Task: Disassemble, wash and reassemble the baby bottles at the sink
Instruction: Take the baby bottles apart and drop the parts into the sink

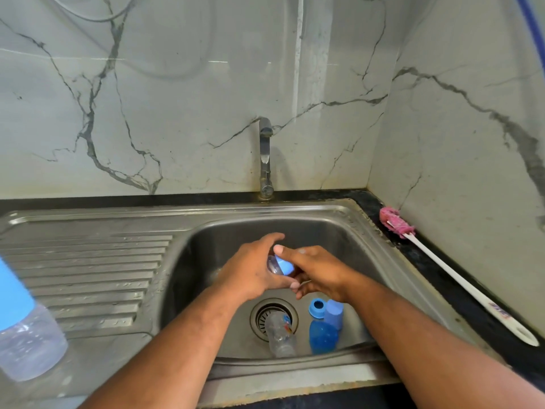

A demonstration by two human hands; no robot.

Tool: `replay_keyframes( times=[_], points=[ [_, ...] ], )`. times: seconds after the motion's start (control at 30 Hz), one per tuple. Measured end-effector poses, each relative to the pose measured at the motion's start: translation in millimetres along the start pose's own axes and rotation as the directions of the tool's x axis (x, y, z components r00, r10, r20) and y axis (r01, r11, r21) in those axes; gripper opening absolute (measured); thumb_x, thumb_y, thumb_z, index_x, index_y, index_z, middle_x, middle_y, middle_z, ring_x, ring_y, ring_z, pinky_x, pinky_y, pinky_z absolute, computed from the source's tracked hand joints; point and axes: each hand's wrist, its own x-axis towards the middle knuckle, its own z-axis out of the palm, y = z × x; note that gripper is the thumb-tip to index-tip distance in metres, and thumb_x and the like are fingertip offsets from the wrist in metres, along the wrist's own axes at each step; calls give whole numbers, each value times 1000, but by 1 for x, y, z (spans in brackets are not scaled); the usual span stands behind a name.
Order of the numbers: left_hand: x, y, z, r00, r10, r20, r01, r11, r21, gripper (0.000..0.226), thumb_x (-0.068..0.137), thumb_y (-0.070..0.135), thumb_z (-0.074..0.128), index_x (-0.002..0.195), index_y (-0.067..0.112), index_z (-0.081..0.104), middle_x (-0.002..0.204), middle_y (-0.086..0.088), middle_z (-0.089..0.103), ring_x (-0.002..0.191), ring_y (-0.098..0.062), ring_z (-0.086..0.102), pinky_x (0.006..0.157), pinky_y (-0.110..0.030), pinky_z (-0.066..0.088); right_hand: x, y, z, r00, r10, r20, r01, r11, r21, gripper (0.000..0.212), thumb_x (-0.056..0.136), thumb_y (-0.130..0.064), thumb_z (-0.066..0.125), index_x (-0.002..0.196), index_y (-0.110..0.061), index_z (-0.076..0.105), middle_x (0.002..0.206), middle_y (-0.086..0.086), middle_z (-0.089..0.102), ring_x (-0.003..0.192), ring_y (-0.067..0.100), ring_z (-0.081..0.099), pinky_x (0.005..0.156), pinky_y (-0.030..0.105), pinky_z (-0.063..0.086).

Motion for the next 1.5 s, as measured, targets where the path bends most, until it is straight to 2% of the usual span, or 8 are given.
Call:
replay_keyframes(
  times=[0.2, 0.3, 0.43, 0.67, 0.83, 1.0, 1.33, 1.5],
  points=[
    [-1, 1, 0, 999, 45, -7, -45, 998, 40, 99, 62, 50, 92, 146, 36, 41, 137, 12, 55, 121, -7, 55, 102, -36, 51, 5, -3, -7, 975, -30, -221, 39, 999, 37, 50, 94, -44, 64, 103, 5, 68, 65, 13, 63, 50, 18, 51, 48, 27, 43],
    [-2, 3, -2, 998, 47, -42, -47, 999, -1, 70, 69, 45, 90, 126, 34, 52, 116, 13, 62, 100, -2, 61, 90, -32, 56, 1, -6, -5, 963, 23, -268, 2, 995, 96, 57, 91, -60, 62, 92, -4, 69, 61, 7, 59, 48, 14, 47, 48, 26, 42],
    [-5, 12, 0, 991, 107, -79, -107, 994, 8, 60, 71, 41, 89, 116, 33, 50, 106, 12, 61, 92, -2, 62, 82, -33, 58, -5, -10, 2, 971, 51, -232, -22, 992, 128, 61, 82, -76, 62, 61, -19, 55, 52, -1, 43, 44, 12, 37, 43, 24, 32],
    [-6, 15, -15, 999, -6, 40, 15, 972, -236, 56, 62, 59, 89, 103, 33, 61, 92, 6, 74, 80, -6, 72, 67, -25, 57, -3, -15, 2, 930, -165, -328, 195, 979, 61, 39, 99, -39, 60, 66, -19, 52, 50, 1, 38, 40, 11, 30, 42, 22, 25],
    [-12, 20, -28, 965, -32, 261, 165, 847, -506, 51, 73, 34, 89, 109, 10, 63, 89, -10, 77, 83, -24, 76, 69, -34, 58, -6, -16, 6, 916, -220, -336, 234, 972, -1, 45, 102, -34, 57, 59, -21, 46, 48, -1, 35, 40, 11, 30, 41, 21, 26],
    [-15, 17, -30, 918, -21, 396, 276, 750, -601, 40, 85, 31, 80, 113, 4, 68, 98, -13, 76, 81, -20, 70, 65, -29, 55, -8, -16, 8, 906, -275, -321, 271, 961, -59, 51, 102, -34, 56, 54, -22, 45, 47, -1, 37, 40, 10, 33, 41, 21, 30],
    [-19, 9, -37, 730, 51, 682, 612, 397, -684, 54, 83, 52, 68, 106, 3, 72, 87, -16, 68, 58, -13, 63, 47, -20, 51, -10, -14, 12, 896, -362, -257, 361, 931, -54, 46, 103, -36, 55, 63, -14, 52, 53, 3, 41, 46, 14, 37, 46, 25, 32],
    [-17, 6, -29, 779, -20, 627, 531, 551, -643, 60, 91, 59, 63, 124, 9, 64, 113, -18, 71, 90, -22, 73, 72, -33, 62, -7, -14, 7, 947, -220, -233, 228, 974, 7, 39, 100, -40, 60, 73, -12, 52, 52, 3, 38, 43, 13, 32, 45, 25, 26]
  ],
)
